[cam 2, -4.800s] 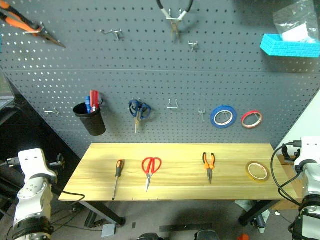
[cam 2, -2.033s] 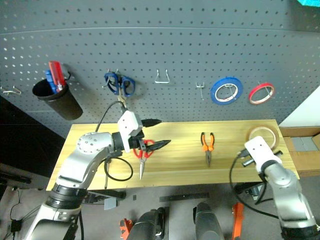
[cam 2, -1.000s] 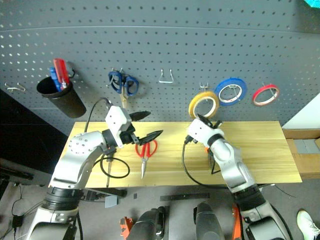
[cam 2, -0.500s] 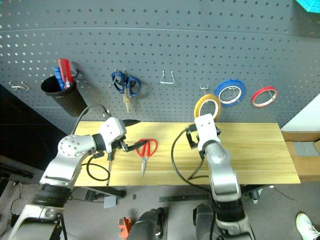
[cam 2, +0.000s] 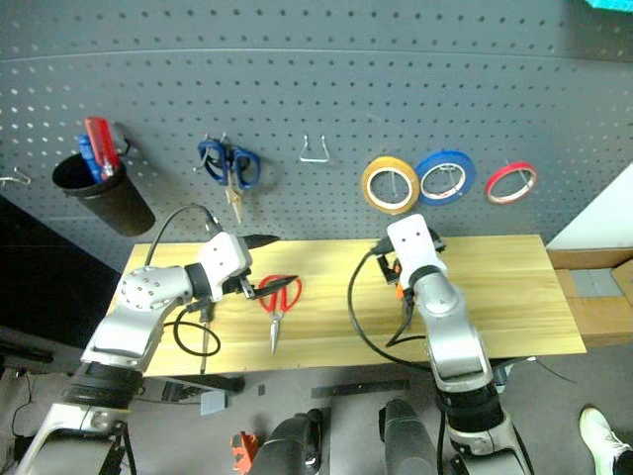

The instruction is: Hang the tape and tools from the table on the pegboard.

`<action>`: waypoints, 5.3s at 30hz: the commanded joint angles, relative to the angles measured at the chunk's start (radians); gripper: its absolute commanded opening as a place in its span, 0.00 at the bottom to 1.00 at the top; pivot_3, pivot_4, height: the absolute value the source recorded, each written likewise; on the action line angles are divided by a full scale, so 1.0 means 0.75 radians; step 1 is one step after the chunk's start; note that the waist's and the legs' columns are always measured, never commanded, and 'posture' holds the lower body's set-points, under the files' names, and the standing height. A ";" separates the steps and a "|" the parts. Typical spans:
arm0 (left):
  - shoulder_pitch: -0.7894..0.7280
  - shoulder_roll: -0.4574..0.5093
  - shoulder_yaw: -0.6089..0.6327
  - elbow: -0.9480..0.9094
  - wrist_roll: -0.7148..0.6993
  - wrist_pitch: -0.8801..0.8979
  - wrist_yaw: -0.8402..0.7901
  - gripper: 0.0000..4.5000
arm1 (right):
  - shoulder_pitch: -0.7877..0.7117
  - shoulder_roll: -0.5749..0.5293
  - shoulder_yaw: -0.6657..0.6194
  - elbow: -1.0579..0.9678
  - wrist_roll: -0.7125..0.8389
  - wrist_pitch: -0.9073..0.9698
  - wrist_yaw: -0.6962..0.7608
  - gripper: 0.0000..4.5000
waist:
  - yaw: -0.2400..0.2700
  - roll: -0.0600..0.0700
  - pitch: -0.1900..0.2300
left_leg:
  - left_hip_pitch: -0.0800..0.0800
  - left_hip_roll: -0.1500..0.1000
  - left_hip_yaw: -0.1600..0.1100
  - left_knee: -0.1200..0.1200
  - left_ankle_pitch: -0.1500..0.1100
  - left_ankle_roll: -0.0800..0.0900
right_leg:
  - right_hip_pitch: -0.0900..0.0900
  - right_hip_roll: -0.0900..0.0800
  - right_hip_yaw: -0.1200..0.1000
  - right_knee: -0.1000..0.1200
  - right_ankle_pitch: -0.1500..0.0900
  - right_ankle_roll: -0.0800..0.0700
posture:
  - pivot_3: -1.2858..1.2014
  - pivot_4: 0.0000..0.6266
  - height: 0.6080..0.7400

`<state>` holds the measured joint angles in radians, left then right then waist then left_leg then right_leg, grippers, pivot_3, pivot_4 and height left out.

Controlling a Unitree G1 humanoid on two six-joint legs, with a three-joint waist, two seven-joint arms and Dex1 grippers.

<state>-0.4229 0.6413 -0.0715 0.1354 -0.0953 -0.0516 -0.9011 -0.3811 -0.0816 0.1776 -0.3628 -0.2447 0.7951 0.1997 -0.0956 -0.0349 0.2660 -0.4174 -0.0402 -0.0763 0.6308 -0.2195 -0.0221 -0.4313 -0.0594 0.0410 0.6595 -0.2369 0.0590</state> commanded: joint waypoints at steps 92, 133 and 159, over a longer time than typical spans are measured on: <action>-0.046 0.028 0.002 0.164 0.043 -0.167 -0.039 0.92 | -0.547 0.110 -0.407 1.647 0.339 -0.282 -0.432 0.41 | -0.023 0.000 0.000 | 0.003 0.002 -0.001 0.017 0.002 -0.002 | 0.008 0.006 0.001 0.006 0.006 -0.006 | 0.47 0.36 1.00; -0.030 0.002 0.025 0.090 -0.012 -0.074 -0.047 0.92 | -0.664 0.025 -0.338 1.663 0.357 -0.218 -0.249 0.99 | -0.024 0.000 -0.002 | 0.003 0.002 -0.001 0.016 0.002 -0.002 | 0.009 0.006 0.001 0.005 0.007 -0.006 | 0.48 0.36 1.00; 0.073 0.004 0.145 0.024 -0.103 0.019 0.036 0.92 | -0.749 0.054 -0.304 1.728 0.327 -0.442 -0.262 0.41 | -0.024 0.001 -0.001 | 0.003 0.002 -0.002 0.016 0.002 -0.002 | 0.008 0.006 0.001 0.006 0.008 -0.006 | 0.48 0.36 1.00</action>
<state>-0.3788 0.6366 -0.0059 0.1943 -0.1430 -0.0466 -0.8897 -0.9500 -0.0451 -0.0550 1.0659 -0.0143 0.4526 -0.0040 -0.1138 -0.0343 0.2650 -0.4157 -0.0386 -0.0773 0.6430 -0.2178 -0.0234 -0.4259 -0.0550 0.0418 0.6641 -0.2312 0.0543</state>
